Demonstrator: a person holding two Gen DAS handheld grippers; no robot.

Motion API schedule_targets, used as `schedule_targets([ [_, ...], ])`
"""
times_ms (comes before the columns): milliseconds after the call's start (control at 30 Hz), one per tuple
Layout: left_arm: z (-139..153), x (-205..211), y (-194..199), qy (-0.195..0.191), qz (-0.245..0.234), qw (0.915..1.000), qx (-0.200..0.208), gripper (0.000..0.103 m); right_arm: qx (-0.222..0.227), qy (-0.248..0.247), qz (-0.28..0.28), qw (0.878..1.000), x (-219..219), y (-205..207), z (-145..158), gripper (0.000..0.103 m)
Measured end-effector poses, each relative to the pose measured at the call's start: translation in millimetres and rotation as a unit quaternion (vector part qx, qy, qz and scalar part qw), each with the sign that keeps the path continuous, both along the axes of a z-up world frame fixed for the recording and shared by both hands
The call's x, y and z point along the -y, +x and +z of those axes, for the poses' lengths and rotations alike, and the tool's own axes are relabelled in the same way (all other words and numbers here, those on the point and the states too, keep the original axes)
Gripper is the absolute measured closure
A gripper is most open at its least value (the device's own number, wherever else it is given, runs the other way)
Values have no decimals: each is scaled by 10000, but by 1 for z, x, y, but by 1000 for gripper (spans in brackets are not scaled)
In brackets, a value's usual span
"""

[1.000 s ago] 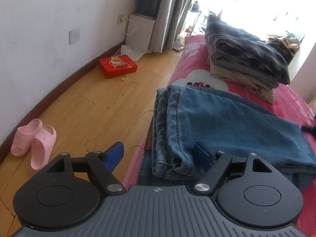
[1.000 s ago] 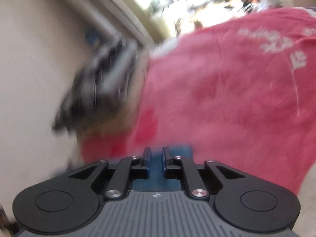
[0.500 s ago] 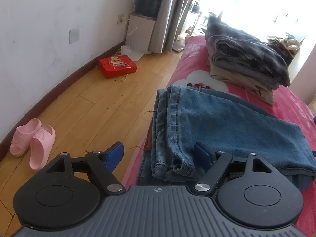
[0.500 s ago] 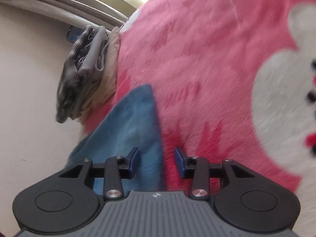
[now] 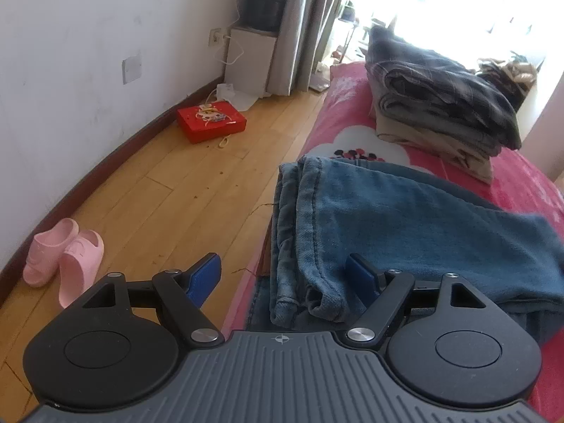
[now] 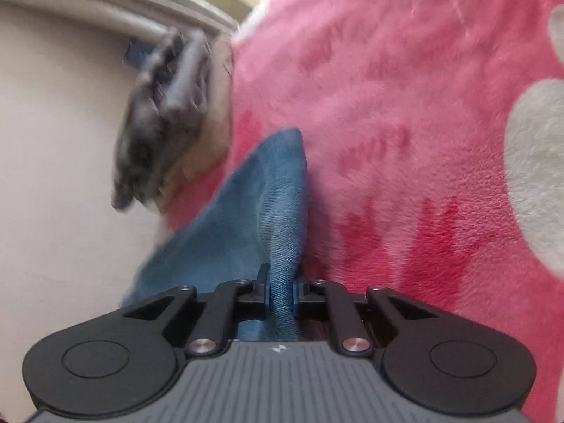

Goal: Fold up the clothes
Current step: 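Grasp the folded edge of the jeans with the right tool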

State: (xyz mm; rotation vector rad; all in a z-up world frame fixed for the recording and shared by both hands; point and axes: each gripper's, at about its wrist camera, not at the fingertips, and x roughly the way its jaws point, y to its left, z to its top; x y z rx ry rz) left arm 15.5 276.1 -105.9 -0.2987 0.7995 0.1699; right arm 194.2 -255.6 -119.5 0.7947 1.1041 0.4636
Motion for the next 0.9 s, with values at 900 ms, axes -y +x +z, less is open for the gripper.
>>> schedule_targets([
  [900,21,121,11,578,-1471,9870,-284,21,143,-1563,-1405,9776,219,-140,78,102],
])
